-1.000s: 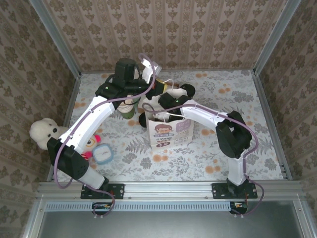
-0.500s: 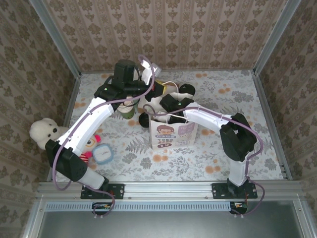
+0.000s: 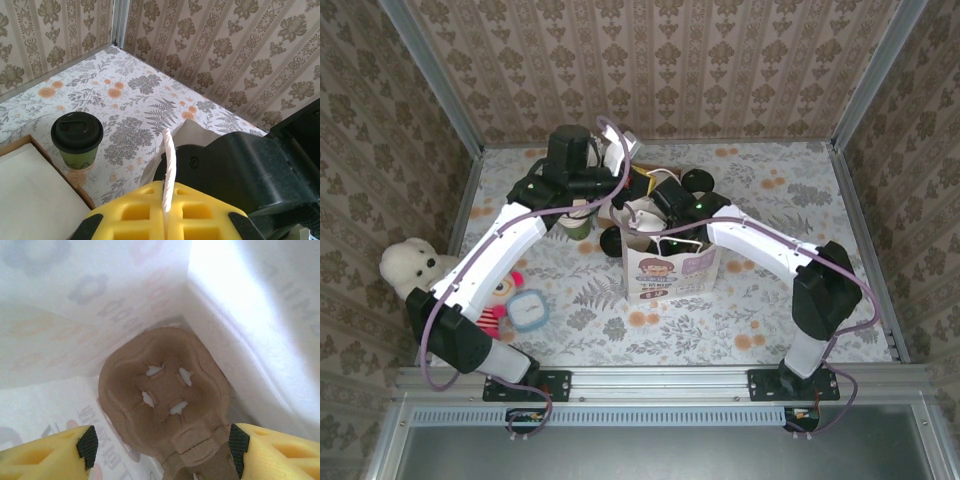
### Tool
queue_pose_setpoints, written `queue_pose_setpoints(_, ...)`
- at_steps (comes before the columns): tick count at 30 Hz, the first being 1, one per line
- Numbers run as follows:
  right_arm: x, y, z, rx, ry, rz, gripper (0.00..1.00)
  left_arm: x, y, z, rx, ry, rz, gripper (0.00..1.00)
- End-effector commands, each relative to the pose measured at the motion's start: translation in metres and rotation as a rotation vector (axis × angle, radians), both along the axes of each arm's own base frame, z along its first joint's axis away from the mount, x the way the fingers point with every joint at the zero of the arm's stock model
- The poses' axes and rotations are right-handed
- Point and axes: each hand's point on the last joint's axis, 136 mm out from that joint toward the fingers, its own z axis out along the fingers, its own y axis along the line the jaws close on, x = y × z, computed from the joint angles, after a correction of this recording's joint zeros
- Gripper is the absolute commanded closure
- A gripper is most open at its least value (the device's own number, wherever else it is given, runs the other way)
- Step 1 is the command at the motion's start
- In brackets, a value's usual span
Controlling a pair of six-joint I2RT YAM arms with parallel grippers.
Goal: Pack the takeout coffee
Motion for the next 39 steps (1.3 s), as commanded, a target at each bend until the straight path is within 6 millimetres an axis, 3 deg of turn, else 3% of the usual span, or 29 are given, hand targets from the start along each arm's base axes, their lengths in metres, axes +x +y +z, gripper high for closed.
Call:
queue_pose_setpoints(1, 0.002, 0.011, 0.060, 0.171, -0.093, 0.009, 0.25, -0.006, 0.000, 0.002, 0.001, -0.046, -0.025, 1.00)
queue_pose_setpoints(12, -0.001, -0.002, 0.130, 0.338, -0.263, -0.034, 0.20, -0.001, 0.005, -0.001, 0.010, -0.061, 0.024, 1.00)
queue_pose_setpoints(14, 0.000, -0.007, 0.140, 0.358, -0.286, -0.045, 0.14, 0.001, 0.005, -0.003, 0.018, -0.060, 0.035, 1.00)
queue_pose_setpoints(17, -0.002, -0.010, 0.146, 0.380, -0.282, -0.046, 0.10, 0.009, 0.007, -0.004, 0.027, -0.051, 0.074, 1.00)
queue_pose_setpoints(19, -0.003, -0.011, 0.142, 0.373, -0.277, -0.034, 0.00, 0.013, 0.008, -0.005, 0.030, -0.041, 0.097, 1.00)
queue_pose_setpoints(27, -0.007, -0.037, 0.187, 0.485, -0.388, -0.065, 0.00, 0.013, 0.007, -0.012, 0.038, -0.023, 0.093, 1.00)
queue_pose_setpoints(31, -0.002, -0.058, 0.191, 0.478, -0.416, -0.111, 0.01, 0.012, 0.009, -0.011, 0.034, -0.036, 0.098, 1.00)
queue_pose_setpoints(39, 0.029, -0.102, 0.189, 0.465, -0.444, -0.341, 0.00, 0.004, 0.007, -0.005, 0.025, -0.054, 0.055, 1.00)
